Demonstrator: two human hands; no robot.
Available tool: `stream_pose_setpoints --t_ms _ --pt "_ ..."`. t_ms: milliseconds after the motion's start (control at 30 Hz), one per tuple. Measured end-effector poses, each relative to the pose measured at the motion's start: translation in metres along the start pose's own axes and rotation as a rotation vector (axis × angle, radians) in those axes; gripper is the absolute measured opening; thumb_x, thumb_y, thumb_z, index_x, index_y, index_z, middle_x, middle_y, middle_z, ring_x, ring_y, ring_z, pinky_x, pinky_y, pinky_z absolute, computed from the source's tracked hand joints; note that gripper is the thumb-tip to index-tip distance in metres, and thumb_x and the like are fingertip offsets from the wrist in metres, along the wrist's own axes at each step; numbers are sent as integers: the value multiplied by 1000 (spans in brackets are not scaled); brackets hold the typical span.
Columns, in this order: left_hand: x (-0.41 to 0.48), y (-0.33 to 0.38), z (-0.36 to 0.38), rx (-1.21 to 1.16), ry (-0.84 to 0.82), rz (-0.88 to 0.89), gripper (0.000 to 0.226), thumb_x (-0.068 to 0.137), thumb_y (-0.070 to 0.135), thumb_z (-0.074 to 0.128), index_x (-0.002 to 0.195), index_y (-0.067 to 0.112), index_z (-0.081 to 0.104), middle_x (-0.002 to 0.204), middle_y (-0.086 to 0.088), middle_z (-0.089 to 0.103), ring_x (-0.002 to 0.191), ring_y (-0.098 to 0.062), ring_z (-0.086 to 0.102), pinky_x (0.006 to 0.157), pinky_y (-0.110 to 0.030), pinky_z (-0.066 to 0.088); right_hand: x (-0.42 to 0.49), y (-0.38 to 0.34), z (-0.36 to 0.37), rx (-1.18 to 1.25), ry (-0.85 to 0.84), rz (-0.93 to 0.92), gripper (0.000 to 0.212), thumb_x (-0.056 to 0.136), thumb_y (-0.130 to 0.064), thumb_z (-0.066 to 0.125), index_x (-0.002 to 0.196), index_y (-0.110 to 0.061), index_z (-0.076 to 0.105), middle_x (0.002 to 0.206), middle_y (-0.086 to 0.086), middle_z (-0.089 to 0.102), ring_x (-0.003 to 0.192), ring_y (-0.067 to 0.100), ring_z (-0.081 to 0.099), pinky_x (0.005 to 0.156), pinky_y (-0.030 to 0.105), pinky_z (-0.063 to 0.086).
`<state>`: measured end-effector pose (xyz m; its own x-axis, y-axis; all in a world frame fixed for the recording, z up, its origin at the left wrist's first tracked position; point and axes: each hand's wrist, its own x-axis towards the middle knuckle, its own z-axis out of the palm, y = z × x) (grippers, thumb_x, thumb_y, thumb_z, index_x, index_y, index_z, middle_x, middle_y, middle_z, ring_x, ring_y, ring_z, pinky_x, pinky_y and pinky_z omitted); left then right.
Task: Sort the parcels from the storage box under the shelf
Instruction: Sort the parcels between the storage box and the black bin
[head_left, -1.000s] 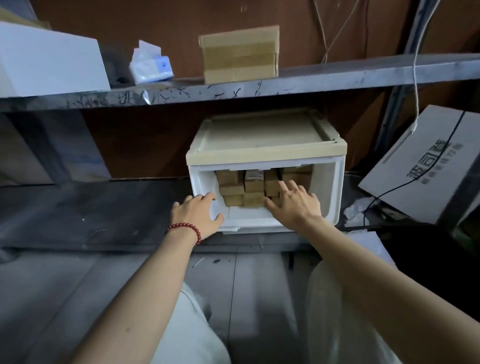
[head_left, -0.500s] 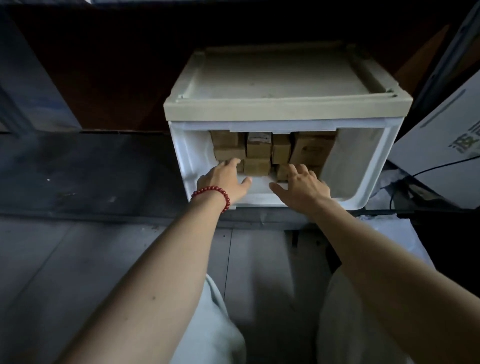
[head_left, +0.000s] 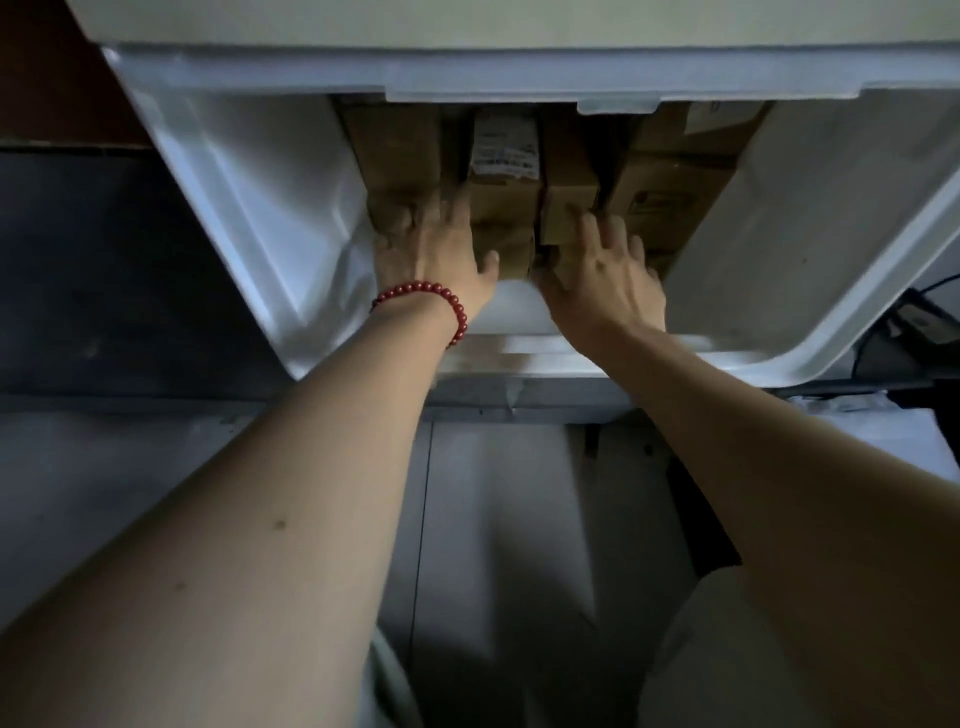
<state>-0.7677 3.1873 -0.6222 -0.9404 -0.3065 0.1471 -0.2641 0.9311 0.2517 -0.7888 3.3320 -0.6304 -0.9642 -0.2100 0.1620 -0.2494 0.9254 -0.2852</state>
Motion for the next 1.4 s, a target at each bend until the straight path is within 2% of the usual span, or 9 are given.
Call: stream_pose_setpoints --t_ms 167,300,467,633,767,933,1067,1200,1400 --pt "30 -11 18 46 2 22 63 93 41 47 149 29 19 153 -4 27 136 -32 29 109 -48 26 28 12 19 -68 16 -78 59 96 -35 49 147 -18 24 149 6 29 130 31 32 95 42 36" --pt "53 -7 33 23 19 -35 66 93 42 44 150 29 15 151 -5 31 136 -32 29 109 -50 25 47 6 30 -113 35 -131 57 95 -31 47 147 -17 26 148 14 25 129 33 30 98 42 32" --pt "67 1 47 5 54 -33 69 90 40 49 150 33 15 148 -2 37 135 -30 26 107 -48 18 62 1 41 -157 48 -39 70 94 -28 49 152 -33 10 149 18 19 129 36 28 100 43 28" --pt "79 8 52 -198 27 -86 78 87 30 55 151 31 11 150 -1 35 139 -28 20 109 -47 26 76 -7 45 -151 59 31 69 96 -28 48 152 -37 9 149 18 18 132 36 24 100 43 25" --pt "76 7 55 -229 52 -82 73 87 25 54 149 38 18 153 5 30 138 -26 19 107 -45 27 76 -12 50 -118 41 111 65 98 -27 42 151 -41 9 151 18 15 130 34 25 100 42 24" --pt "72 8 57 -360 142 -139 68 85 23 56 145 40 29 146 4 39 135 -26 26 106 -38 29 63 -13 57 -6 55 158 64 97 -23 47 150 -37 14 149 16 17 130 31 26 101 39 27" --pt "72 18 61 -583 157 -203 70 83 22 63 146 22 33 143 -3 43 136 -20 32 109 -29 31 56 -16 58 166 -7 167 68 94 -21 55 149 -24 17 144 11 28 132 29 28 102 40 31" --pt "75 16 62 -664 109 -217 61 80 24 70 136 14 48 133 -5 54 127 -20 46 106 -33 39 49 -16 58 382 -25 125 69 89 -8 58 147 -15 21 146 8 35 134 28 30 108 40 33" --pt "70 9 55 -831 56 -182 66 75 22 77 134 15 49 131 -6 57 122 -20 52 102 -35 43 46 -12 49 786 33 242 55 83 4 51 136 -7 38 135 11 50 127 29 45 107 39 37"
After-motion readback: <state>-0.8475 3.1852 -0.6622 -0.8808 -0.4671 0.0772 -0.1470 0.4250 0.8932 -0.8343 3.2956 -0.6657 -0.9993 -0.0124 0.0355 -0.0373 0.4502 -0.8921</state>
